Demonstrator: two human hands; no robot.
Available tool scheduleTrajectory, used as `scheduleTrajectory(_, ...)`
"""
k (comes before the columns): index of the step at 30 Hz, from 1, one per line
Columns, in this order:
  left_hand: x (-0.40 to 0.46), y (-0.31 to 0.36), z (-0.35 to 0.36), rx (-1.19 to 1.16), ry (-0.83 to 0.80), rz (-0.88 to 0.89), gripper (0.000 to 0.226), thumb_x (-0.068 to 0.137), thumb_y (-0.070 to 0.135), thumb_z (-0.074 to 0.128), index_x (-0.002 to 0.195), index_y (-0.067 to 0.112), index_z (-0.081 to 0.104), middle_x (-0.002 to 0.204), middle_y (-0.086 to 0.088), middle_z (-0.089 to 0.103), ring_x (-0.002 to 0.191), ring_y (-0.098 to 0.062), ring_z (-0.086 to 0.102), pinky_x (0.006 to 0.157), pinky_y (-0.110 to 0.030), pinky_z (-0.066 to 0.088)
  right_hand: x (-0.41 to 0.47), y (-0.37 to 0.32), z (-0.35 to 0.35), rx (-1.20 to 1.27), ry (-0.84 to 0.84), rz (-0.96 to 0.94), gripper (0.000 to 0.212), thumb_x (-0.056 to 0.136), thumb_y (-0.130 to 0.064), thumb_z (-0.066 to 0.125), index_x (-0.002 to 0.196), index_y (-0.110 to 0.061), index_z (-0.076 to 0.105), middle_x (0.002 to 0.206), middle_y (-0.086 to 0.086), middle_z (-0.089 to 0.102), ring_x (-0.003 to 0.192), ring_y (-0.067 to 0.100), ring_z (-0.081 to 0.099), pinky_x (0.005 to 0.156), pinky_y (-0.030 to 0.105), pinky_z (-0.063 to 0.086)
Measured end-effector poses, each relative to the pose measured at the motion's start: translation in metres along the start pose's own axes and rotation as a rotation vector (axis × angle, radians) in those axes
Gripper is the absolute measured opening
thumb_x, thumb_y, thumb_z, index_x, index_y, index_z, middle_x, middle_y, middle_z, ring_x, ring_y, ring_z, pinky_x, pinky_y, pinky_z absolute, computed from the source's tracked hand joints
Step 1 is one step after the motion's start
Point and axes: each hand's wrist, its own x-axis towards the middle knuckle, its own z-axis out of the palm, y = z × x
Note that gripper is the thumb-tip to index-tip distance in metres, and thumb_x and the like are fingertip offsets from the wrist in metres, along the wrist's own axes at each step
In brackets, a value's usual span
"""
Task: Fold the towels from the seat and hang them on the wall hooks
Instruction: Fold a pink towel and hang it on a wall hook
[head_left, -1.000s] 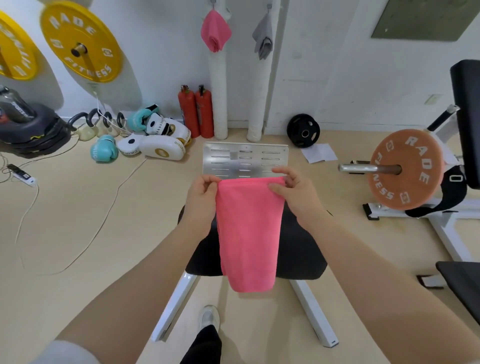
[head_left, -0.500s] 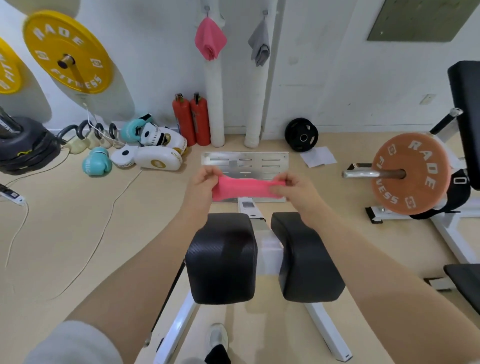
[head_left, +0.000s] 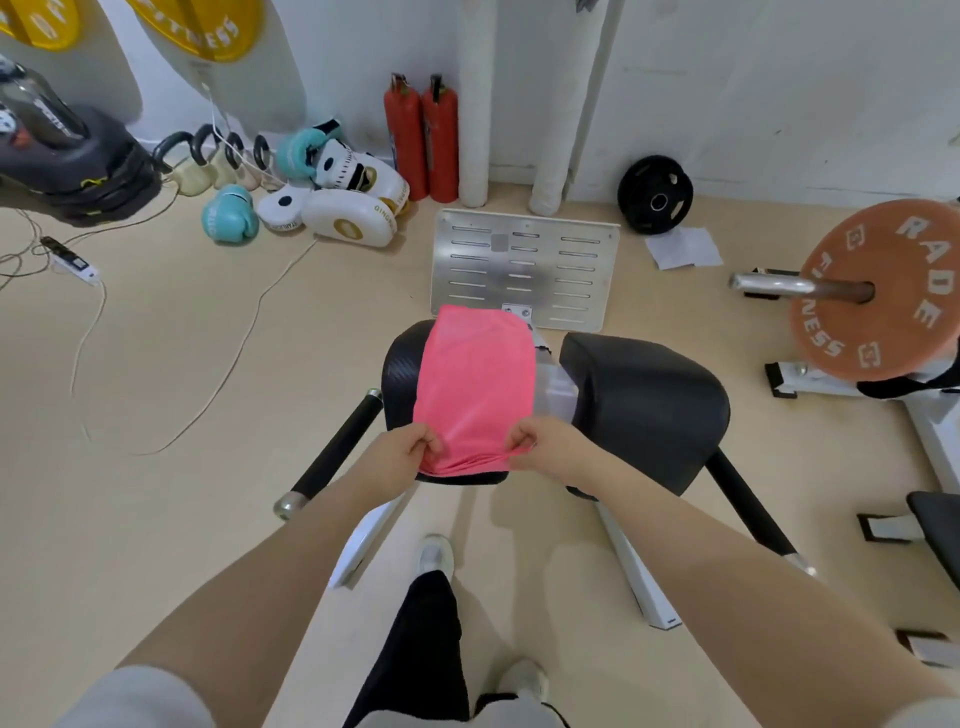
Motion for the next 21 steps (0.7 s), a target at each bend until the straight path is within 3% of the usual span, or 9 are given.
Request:
scheduleTrajectory(3,-0.002,-0.016,0.005,0.157,-0.020,-0.005,0.017,0.097,0.017,0.042,0.099,0.014,0.059,0.096,0.002,0.062,0.092,-0.016,0.058,0.073,-0.018,0.040,0.001,0.002,0.006,-0.034,0.008,-0.004,0.017,0.089,-0.017,0.057,0.098,-0.006,0.065,0.093,0.002,0.060,0.083,0.014,0.052,0.073,0.024,0.041)
scheduleTrajectory(6,0.010,-0.008,-0.005,0.135,0.141,0.002,0.024,0.096,0.017,0.042,0.113,0.012,0.058,0.100,-0.001,0.063,0.090,-0.017,0.057,0.075,-0.024,0.041,0.016,0.001,-0.002,0.062,0.249,0.031,0.016,0.090,-0.014,0.049,0.078,-0.008,0.058,0.070,-0.001,0.051,0.063,0.012,0.044,0.062,0.025,0.037)
scheduleTrajectory(8,0.029,0.007,-0.019,0.133,0.293,0.053,0.024,0.095,0.014,0.041,0.110,0.010,0.060,0.099,-0.001,0.063,0.090,-0.017,0.056,0.078,-0.026,0.040,0.036,-0.005,-0.014,0.088,0.468,0.053,0.021,0.088,-0.011,0.044,0.068,-0.008,0.048,0.061,0.004,0.040,0.055,0.013,0.032,0.056,0.029,0.030)
scheduleTrajectory(11,0.062,0.023,-0.038,0.113,0.372,0.074,0.019,0.096,0.012,0.040,0.100,0.008,0.058,0.090,-0.007,0.056,0.086,-0.021,0.051,0.076,-0.027,0.036,0.065,-0.023,-0.038,0.194,0.637,0.107,0.019,0.090,-0.014,0.043,0.079,-0.005,0.055,0.069,0.003,0.052,0.062,0.013,0.043,0.063,0.031,0.038)
scheduleTrajectory(14,0.109,0.025,-0.056,0.201,0.250,-0.023,0.032,0.096,0.024,0.041,0.092,-0.002,0.059,0.090,-0.024,0.059,0.087,-0.037,0.054,0.075,-0.037,0.041,0.095,-0.034,-0.057,0.262,0.537,0.192,0.022,0.092,-0.014,0.042,0.106,-0.008,0.057,0.100,0.003,0.061,0.087,0.018,0.054,0.077,0.032,0.044)
scheduleTrajectory(17,0.145,0.026,-0.062,0.287,0.069,-0.170,0.047,0.099,0.035,0.031,0.061,0.008,0.038,0.064,-0.009,0.043,0.067,-0.026,0.043,0.066,-0.032,0.033,0.124,-0.032,-0.063,0.286,0.398,0.335,0.034,0.091,-0.012,0.038,0.125,-0.009,0.045,0.122,0.009,0.054,0.101,0.022,0.052,0.080,0.031,0.042)
scheduleTrajectory(21,0.174,0.030,-0.063,0.276,-0.055,-0.215,0.042,0.100,0.038,0.029,0.069,0.011,0.040,0.070,-0.003,0.046,0.076,-0.022,0.044,0.068,-0.030,0.033,0.151,-0.022,-0.061,0.380,0.329,0.459,0.046,0.091,-0.013,0.041,0.135,-0.005,0.033,0.125,0.013,0.051,0.101,0.024,0.051,0.087,0.034,0.044)
